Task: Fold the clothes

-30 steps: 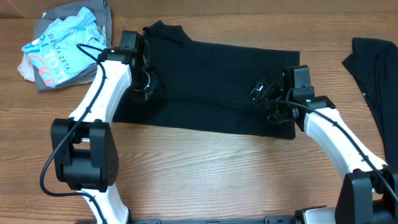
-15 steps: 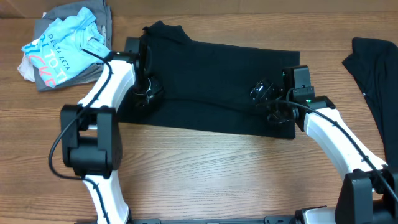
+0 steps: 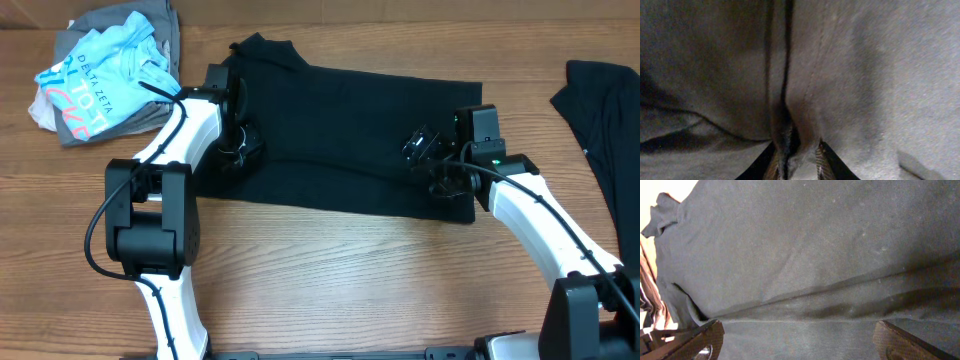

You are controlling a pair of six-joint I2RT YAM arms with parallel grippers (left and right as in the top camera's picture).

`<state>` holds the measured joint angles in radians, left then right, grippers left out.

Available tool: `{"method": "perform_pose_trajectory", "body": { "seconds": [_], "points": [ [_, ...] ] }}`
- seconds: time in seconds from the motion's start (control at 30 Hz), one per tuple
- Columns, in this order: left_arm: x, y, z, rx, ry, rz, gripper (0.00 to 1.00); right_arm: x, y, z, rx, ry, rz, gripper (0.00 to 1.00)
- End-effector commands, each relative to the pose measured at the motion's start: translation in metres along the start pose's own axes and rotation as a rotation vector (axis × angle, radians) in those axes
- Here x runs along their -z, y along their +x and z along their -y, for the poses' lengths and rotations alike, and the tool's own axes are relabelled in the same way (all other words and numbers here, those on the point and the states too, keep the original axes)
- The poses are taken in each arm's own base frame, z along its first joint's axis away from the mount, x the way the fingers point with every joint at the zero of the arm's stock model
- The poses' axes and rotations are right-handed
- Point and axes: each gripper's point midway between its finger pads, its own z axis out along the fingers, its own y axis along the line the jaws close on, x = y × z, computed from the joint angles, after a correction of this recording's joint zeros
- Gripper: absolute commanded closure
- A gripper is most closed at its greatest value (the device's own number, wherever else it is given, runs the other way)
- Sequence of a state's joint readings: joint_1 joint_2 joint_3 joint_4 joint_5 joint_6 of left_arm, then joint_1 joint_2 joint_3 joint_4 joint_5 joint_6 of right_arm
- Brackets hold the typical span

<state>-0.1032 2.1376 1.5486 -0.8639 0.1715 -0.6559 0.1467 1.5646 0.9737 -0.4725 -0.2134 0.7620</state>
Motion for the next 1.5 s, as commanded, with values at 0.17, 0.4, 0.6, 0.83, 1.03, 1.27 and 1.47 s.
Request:
{"method": "perform_pose_trajectory", "body": {
  "seconds": [0.17, 0.4, 0.6, 0.83, 1.03, 1.27, 1.47],
  "points": [
    [0.007, -0.015, 0.012, 0.001, 0.049, 0.045, 0.84, -0.002, 0.003, 0.0, 0.008, -0.003, -0.006, 0.0],
    [0.01, -0.031, 0.025, 0.001, 0.102, 0.11, 0.96, -0.002, 0.002, -0.001, 0.008, -0.004, -0.006, 0.0],
    [0.016, -0.051, 0.046, 0.012, 0.188, 0.193, 0.96, -0.002, 0.002, -0.001, 0.009, -0.006, -0.004, 0.0],
    [0.026, -0.068, 0.073, 0.01, 0.317, 0.253, 0.96, -0.002, 0.001, -0.001, 0.01, -0.007, -0.002, 0.0],
    [0.027, -0.07, 0.074, -0.013, 0.317, 0.266, 0.53, -0.002, 0.001, -0.001, 0.012, -0.007, -0.002, 0.0],
    [0.029, -0.066, 0.073, -0.035, 0.318, 0.248, 0.0, -0.007, -0.001, 0.006, 0.003, 0.03, 0.01, 0.0],
    [0.052, -0.07, 0.083, -0.11, 0.343, 0.269, 0.0, -0.009, -0.001, 0.008, 0.003, 0.035, 0.01, 0.0]
  ]
}}
